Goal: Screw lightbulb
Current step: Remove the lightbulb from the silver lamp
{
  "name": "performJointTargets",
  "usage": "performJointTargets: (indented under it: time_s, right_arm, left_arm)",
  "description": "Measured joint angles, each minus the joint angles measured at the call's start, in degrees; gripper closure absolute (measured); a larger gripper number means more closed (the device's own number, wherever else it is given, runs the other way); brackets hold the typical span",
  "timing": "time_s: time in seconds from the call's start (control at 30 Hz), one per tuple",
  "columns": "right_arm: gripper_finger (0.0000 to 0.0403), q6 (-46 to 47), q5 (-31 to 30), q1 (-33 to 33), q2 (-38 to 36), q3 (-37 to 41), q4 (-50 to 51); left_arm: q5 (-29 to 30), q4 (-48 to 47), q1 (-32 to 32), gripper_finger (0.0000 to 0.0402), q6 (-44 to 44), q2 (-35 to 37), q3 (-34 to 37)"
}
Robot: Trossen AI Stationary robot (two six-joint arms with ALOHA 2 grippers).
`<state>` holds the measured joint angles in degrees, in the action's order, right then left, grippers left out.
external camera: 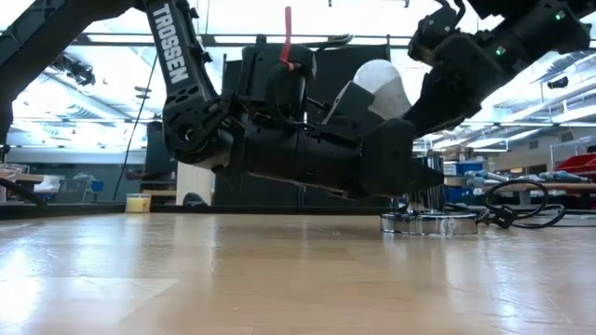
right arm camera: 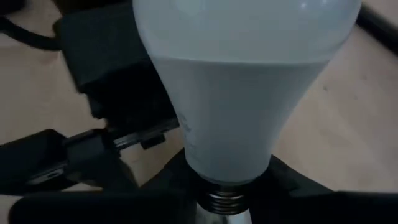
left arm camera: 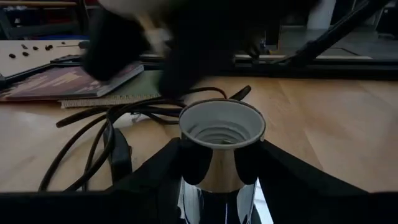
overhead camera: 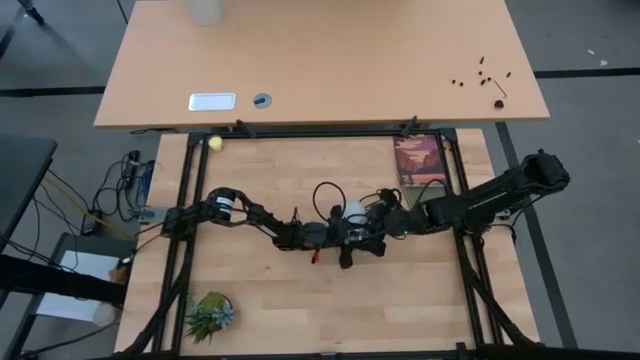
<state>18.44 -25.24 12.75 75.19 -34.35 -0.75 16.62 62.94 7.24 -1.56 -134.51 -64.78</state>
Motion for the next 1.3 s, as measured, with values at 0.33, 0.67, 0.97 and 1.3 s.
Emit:
performJointTargets:
  time_s: [0.33, 0.67, 0.97, 1.3]
  right_arm:
    - [0.0277, 0.5, -3.6, -1.3, -8.5, 0.0, 7.7]
    - [0.0297, 3.0, -0.3, -6.0, -8.6, 0.0, 13.4]
    - [0.0296, 0.6, 0.8, -13.2, -5.9, -0.1, 14.4]
    - [0.0289, 11.0, 5.2, -22.5, 0.0, -0.1, 12.7]
  left_arm:
    - [1.7, -2.9, -0.6, 0.0160, 3.5, 10.4, 9.8]
    - [-4.3, -5.1, -1.6, 0.0118, 3.4, 16.4, 12.7]
    - [0.7, -15.2, -1.6, 0.0117, 2.3, 22.7, 12.6]
    - [7.1, -26.9, -1.6, 0.0117, 1.3, 31.9, 13.3]
